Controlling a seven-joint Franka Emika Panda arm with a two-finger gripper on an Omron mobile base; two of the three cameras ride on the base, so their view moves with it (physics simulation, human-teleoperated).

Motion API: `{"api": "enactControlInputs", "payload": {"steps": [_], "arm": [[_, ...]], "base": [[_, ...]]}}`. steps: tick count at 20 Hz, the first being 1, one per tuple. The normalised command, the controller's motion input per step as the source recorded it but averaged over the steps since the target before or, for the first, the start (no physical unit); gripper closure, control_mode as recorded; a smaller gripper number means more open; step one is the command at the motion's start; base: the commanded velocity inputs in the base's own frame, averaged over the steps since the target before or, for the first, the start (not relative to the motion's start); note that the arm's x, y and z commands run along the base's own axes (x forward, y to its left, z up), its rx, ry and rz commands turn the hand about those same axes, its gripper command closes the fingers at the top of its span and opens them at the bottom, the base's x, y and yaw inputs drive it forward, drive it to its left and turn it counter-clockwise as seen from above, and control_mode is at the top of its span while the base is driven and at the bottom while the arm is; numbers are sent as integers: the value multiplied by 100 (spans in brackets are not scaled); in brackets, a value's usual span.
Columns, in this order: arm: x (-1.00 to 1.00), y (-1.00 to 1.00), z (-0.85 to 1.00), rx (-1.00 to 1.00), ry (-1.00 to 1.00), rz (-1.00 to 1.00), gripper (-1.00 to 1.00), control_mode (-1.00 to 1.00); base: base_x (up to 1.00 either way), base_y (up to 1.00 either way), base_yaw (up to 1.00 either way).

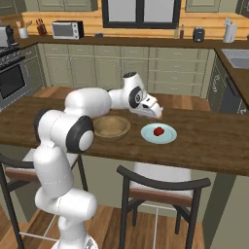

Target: Pick the chicken drumstick and bell pepper from their plates and place them in the bowl. Then put the bowl in the fridge.

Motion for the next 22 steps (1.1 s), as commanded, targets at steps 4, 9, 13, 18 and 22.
{"api": "enactControlInputs", "payload": {"steps": [4, 9, 13, 18, 22], "arm": [[31, -23, -4, 0, -9, -10, -100, -100], [30, -24, 3, 7, 9, -9, -100, -100], [32, 0, -34, 0, 5, -2, -100, -100], [49, 0, -63, 3, 0, 0, -100, -100], [58, -23, -15, 10, 8, 0, -100, -100]], "base": [[0, 0, 0], [0, 0, 0], [0, 0, 0], [0, 0, 0], [0, 0, 0]]}}
